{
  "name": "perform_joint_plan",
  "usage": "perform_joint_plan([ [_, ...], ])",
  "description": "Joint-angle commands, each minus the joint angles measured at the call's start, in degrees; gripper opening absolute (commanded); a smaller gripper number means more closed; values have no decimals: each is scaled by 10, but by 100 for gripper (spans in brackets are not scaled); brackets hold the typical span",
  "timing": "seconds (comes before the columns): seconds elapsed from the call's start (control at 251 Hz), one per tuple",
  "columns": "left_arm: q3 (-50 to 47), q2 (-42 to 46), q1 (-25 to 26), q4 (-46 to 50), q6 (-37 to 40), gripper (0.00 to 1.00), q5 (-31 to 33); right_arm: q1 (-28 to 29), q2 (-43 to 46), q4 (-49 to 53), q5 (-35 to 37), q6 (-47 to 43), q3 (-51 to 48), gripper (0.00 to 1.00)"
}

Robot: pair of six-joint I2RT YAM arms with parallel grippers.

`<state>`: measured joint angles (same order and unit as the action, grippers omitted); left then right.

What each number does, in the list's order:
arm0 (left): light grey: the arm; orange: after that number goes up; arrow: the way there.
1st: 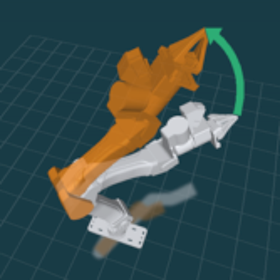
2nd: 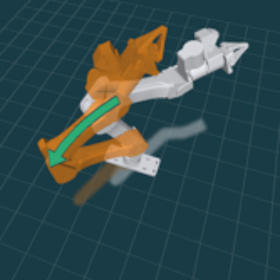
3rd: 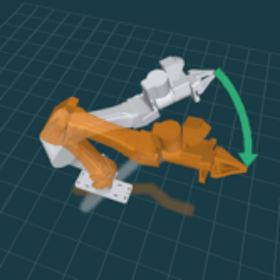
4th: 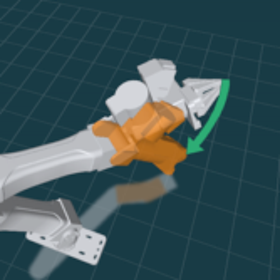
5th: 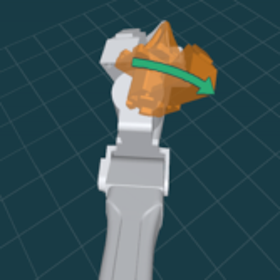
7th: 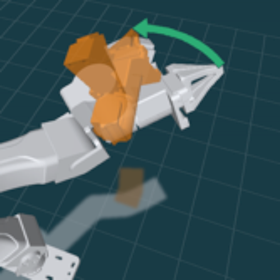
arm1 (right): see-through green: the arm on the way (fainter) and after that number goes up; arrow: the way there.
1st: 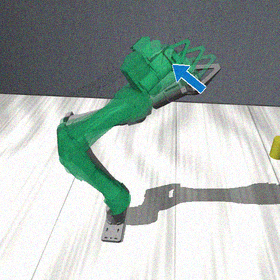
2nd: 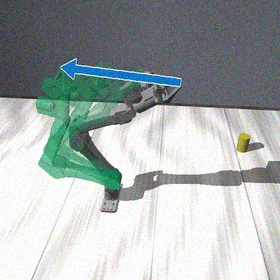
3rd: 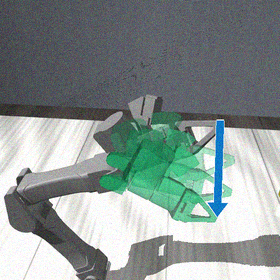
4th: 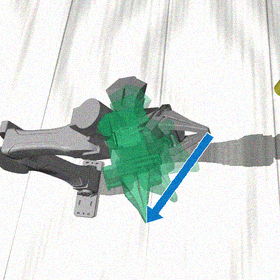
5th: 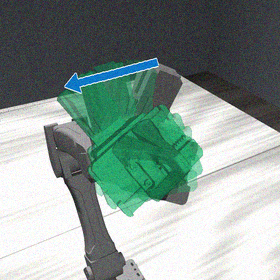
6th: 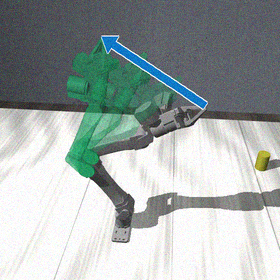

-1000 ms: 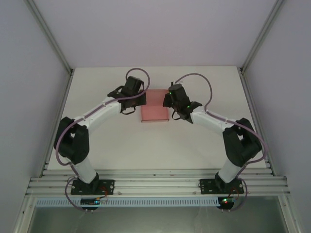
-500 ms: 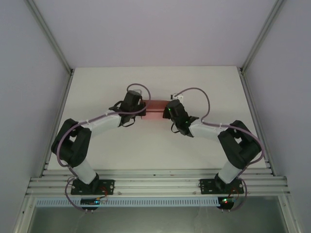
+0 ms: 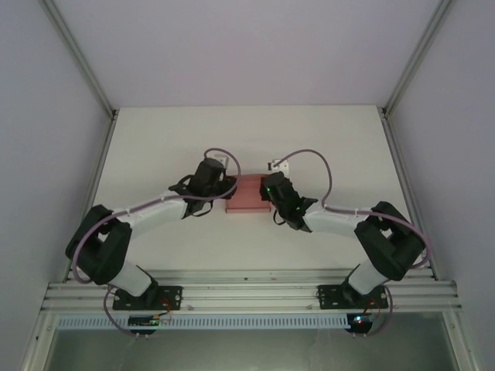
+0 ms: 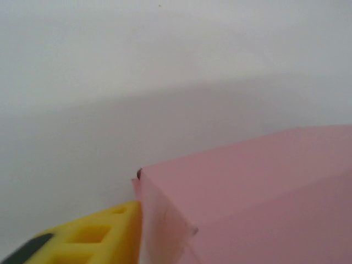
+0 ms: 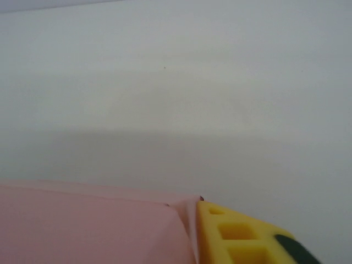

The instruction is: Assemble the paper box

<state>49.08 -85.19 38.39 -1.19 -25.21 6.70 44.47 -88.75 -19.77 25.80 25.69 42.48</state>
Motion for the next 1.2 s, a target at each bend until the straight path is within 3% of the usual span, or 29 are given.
perform_joint_plan([
  [0.0, -13, 37, 7, 13, 2, 56, -10, 5, 18, 29, 14, -5, -11, 29],
  [0.092, -20, 58, 8, 32, 3, 68, -14, 10, 29, 42, 1, -1, -19, 36],
  [0.239, -35, 89, 12, 46, -2, 76, -39, 21, 64, 53, -8, 3, -41, 49],
  [0.435, -14, 145, 11, 96, 2, 94, -54, 22, 132, 122, -46, -13, -38, 57],
  [0.611, 46, 127, -3, 194, 25, 97, -42, -3, 182, 176, -82, -56, -16, 74],
  [0.679, 76, 95, -17, 226, 40, 93, -69, -22, 186, 191, -106, -76, 2, 79],
  [0.786, 127, 42, -28, 263, 72, 76, -127, -62, 174, 210, -187, -89, 34, 79],
  [0.858, 158, 12, -30, 284, 88, 65, -125, -82, 155, 225, -241, -94, 60, 72],
  [0.93, 185, -14, -32, 304, 95, 53, -116, -95, 130, 254, -267, -93, 86, 57],
  [0.974, 197, -27, -32, 312, 94, 46, -108, -98, 119, 267, -272, -91, 96, 54],
  [1.197, 225, -59, -33, 325, 99, 28, -96, -101, 81, 260, -310, -83, 101, 43],
])
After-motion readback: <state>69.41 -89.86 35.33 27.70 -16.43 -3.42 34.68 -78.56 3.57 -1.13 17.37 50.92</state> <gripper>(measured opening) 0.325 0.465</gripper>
